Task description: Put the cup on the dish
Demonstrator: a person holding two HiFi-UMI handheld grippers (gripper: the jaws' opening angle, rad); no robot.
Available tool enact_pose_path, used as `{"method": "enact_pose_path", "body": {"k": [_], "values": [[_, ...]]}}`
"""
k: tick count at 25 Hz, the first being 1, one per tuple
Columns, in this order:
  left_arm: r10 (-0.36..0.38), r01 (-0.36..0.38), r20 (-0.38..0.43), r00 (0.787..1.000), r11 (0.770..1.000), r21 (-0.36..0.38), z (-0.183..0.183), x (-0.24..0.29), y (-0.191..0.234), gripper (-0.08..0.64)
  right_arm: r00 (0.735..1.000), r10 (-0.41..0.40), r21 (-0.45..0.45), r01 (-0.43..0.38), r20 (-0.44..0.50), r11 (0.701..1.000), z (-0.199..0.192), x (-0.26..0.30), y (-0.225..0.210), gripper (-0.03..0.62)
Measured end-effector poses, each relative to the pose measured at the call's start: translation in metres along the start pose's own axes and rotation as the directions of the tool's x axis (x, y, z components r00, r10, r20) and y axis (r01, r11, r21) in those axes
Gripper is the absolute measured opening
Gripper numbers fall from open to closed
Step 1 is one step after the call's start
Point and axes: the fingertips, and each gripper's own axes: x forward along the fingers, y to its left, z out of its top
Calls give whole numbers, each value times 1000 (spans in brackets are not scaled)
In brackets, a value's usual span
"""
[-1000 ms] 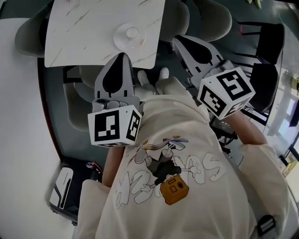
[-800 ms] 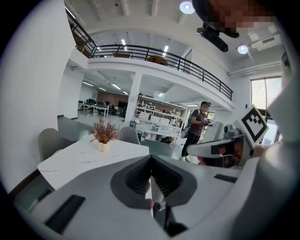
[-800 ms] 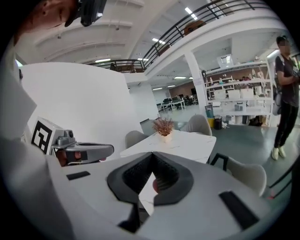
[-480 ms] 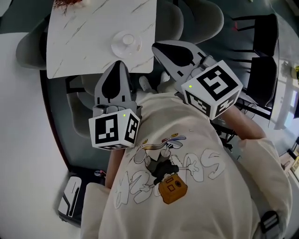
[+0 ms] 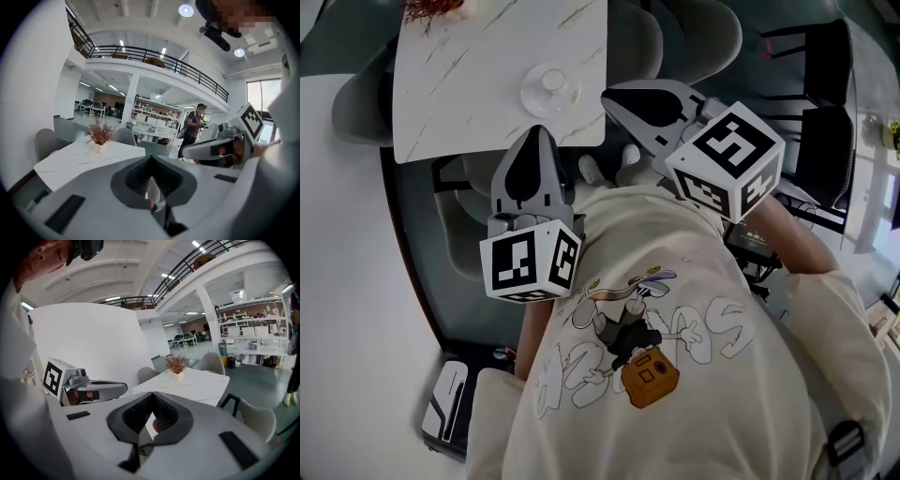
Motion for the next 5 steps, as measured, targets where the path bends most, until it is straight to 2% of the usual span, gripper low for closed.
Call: {"method": "enact_pose_path", "body": {"k": [5], "values": [[-10,10,0,1000,1000,-6,-6,-1,3,5,1000,-1,-19,1,-6,1000,-8,2,2,5]]}}
